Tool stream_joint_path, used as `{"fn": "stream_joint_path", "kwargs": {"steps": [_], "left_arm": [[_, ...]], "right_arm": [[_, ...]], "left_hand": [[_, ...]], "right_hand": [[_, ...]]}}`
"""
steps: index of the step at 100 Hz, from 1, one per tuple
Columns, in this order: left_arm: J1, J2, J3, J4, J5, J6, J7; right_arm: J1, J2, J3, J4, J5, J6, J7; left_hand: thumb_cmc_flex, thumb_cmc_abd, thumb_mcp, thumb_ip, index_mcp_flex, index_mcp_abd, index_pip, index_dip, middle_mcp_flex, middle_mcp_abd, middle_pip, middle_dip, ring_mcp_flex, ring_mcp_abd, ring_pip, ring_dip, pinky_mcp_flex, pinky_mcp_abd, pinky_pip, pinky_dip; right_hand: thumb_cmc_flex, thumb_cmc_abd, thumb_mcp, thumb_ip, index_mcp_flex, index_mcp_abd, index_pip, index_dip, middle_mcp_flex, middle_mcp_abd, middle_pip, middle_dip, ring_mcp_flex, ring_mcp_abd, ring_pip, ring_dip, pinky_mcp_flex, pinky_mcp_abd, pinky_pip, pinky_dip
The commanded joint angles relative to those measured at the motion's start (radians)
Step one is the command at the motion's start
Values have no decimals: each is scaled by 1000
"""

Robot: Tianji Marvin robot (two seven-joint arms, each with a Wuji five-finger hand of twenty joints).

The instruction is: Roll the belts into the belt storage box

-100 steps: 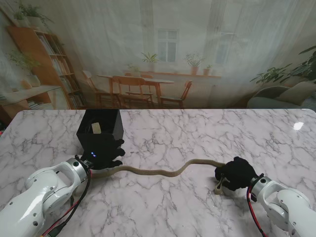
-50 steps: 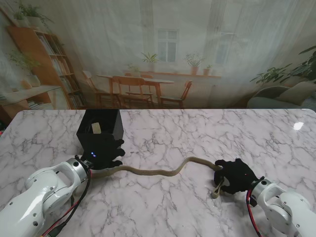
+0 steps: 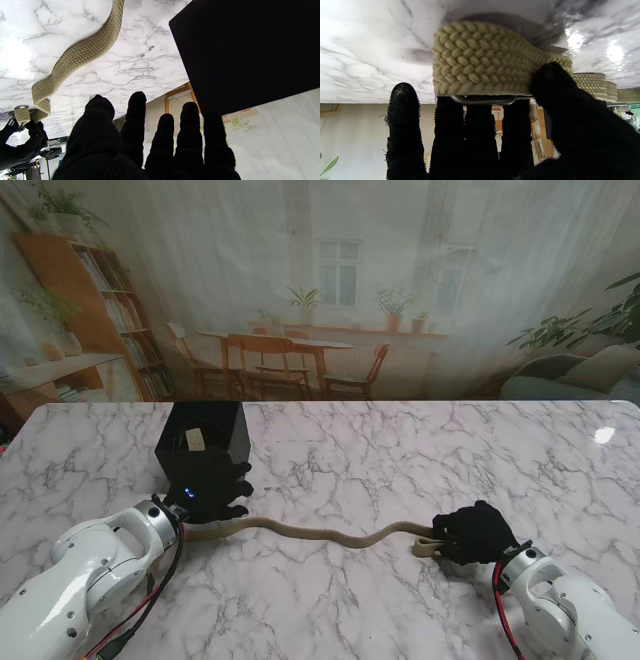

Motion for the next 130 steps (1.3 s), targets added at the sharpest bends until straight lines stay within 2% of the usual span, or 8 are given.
{"fn": "stream_joint_path", "kwargs": {"steps": [1,14,29,46,68,81,102,130], "left_arm": [[-1,-2,3,2,-3,-2,-14],[-2,-2,5,4,-3,-2,-12],[-3,-1,6,4,-2,-2,-11],[-1,-1,5,4,0,-1,-8],[-1,-1,6,5,0,0,-6],[-1,-1,6,5,0,1,-5],[-7,-3,13,7,-13,6,-14],[-20,-8,37,19,-41,32,-7]], "right_arm": [[8,-3,-7,18,-10,2,-14],[26,0,-25,46,-30,1,-70],[37,-2,-41,65,-28,3,-106],[40,-6,-44,67,-12,-8,-106],[29,0,-29,39,-14,-44,-34],[13,2,-7,-3,-11,-59,45],[-44,10,75,-162,24,-88,336],[-65,26,114,-249,38,-86,551]], "left_hand": [[-9,40,-12,-17,33,7,-2,0,-35,15,-5,1,-17,20,-25,-1,-17,33,-27,-2],[-8,39,-11,-17,32,7,-2,0,-36,14,-5,1,-18,19,-25,-1,-17,33,-27,-1],[-4,37,-11,-17,32,8,-1,0,-36,15,-4,1,-17,18,-25,-1,-16,32,-27,-1],[1,34,-10,-17,32,6,1,2,-36,14,-3,2,-16,18,-24,0,-16,32,-27,-1],[1,35,-11,-17,32,6,4,2,-37,14,-2,2,-15,19,-24,0,-16,33,-27,-1],[2,36,-10,-17,31,6,4,1,-37,13,-2,2,-17,18,-24,0,-16,32,-27,-1],[-7,42,-12,-17,31,9,1,-2,-35,13,-3,1,-18,19,-25,-1,-18,33,-28,-1],[-6,42,-11,-16,32,7,1,-1,-35,14,-4,1,-16,19,-25,0,-18,34,-28,0]], "right_hand": [[81,43,40,23,-51,-70,28,16,97,-45,127,56,68,-33,72,53,40,-33,57,46],[36,76,135,155,-296,-63,-357,-38,182,-42,198,84,157,-37,157,128,95,-67,120,69],[78,113,129,162,-489,-208,-358,-9,252,-19,211,85,247,2,242,156,139,-44,155,69],[141,204,111,168,-226,-308,-273,34,248,-7,217,97,244,22,264,130,138,-28,153,47],[39,5,95,18,97,-18,-70,-272,255,-115,-7,2,213,-110,84,43,136,-157,147,59],[-265,175,87,148,198,173,-306,34,252,-145,-114,-89,185,-155,42,-63,173,-245,203,53],[-336,327,7,181,-82,372,-385,135,126,-130,-225,-142,56,-153,-49,-119,76,-262,173,50],[-236,82,430,314,-339,437,-403,225,-72,-175,-301,-226,-102,-219,-140,-169,-31,-346,60,24]]}}
